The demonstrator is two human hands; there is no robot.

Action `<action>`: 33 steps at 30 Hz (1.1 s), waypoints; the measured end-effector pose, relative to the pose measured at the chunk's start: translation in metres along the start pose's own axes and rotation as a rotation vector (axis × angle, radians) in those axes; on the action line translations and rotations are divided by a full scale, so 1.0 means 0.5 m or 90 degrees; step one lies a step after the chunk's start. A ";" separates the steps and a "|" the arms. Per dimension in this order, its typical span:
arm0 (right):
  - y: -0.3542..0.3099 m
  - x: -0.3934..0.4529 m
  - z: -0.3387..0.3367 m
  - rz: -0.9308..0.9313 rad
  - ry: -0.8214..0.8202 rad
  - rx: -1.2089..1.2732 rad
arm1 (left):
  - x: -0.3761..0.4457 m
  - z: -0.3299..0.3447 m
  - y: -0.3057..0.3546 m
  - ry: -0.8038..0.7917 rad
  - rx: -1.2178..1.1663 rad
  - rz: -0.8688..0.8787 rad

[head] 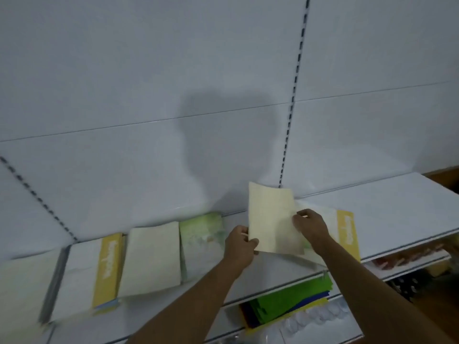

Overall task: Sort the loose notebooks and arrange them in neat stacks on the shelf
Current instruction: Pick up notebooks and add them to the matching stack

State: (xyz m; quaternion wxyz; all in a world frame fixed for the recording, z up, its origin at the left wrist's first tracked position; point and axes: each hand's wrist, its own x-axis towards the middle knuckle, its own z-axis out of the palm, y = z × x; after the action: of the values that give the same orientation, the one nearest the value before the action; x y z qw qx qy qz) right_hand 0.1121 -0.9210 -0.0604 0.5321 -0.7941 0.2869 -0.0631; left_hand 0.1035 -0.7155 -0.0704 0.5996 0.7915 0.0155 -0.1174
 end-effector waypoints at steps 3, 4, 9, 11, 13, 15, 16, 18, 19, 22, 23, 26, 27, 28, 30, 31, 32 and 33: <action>-0.063 -0.045 0.114 -0.029 -0.065 0.035 | -0.026 -0.134 -0.027 0.051 -0.013 0.000; -0.081 -0.063 0.156 -0.043 -0.087 0.046 | -0.037 -0.181 -0.038 0.071 -0.014 0.001; -0.176 -0.183 0.385 -0.140 -0.200 0.035 | -0.117 -0.425 -0.099 0.186 -0.007 0.001; -0.212 -0.246 0.477 -0.174 -0.238 0.033 | -0.156 -0.521 -0.128 0.245 -0.006 -0.014; -0.245 -0.311 0.565 -0.229 -0.269 0.010 | -0.195 -0.613 -0.157 0.311 -0.002 -0.026; -0.274 -0.375 0.644 -0.255 -0.326 0.006 | -0.230 -0.695 -0.186 0.375 0.006 -0.036; -0.286 -0.405 0.681 -0.255 -0.360 0.012 | -0.247 -0.733 -0.201 0.408 0.013 -0.041; -0.306 -0.462 0.748 -0.255 -0.414 0.006 | -0.278 -0.799 -0.234 0.466 0.033 -0.056; -0.315 -0.489 0.779 -0.255 -0.436 -0.008 | -0.292 -0.828 -0.252 0.488 0.029 -0.065; -0.333 -0.557 0.866 -0.223 -0.495 -0.036 | -0.325 -0.902 -0.296 0.531 0.039 -0.085; -0.335 -0.575 0.893 -0.194 -0.514 -0.045 | -0.333 -0.921 -0.309 0.537 0.054 -0.089; -0.330 -0.616 0.959 -0.125 -0.538 -0.076 | -0.347 -0.970 -0.347 0.543 0.083 -0.098; -0.328 -0.623 0.977 -0.110 -0.536 -0.082 | -0.348 -0.984 -0.357 0.545 0.100 -0.098; -0.328 -0.627 0.994 -0.099 -0.534 -0.088 | -0.346 -0.998 -0.368 0.544 0.119 -0.100; -0.328 -0.634 1.019 -0.087 -0.525 -0.106 | -0.339 -1.025 -0.382 0.541 0.161 -0.116; -0.329 -0.637 1.028 -0.084 -0.520 -0.114 | -0.333 -1.037 -0.386 0.538 0.182 -0.127; -0.330 -0.640 1.036 -0.081 -0.517 -0.120 | -0.328 -1.047 -0.389 0.533 0.196 -0.140; -0.330 -0.644 1.041 -0.074 -0.517 -0.129 | -0.323 -1.054 -0.391 0.526 0.205 -0.152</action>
State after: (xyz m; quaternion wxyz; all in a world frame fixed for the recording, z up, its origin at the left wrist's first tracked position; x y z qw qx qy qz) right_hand 0.1208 -0.2873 -0.0705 0.5169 -0.8175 0.0130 0.2536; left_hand 0.0024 -0.1396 -0.0886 0.3947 0.8478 0.3261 0.1387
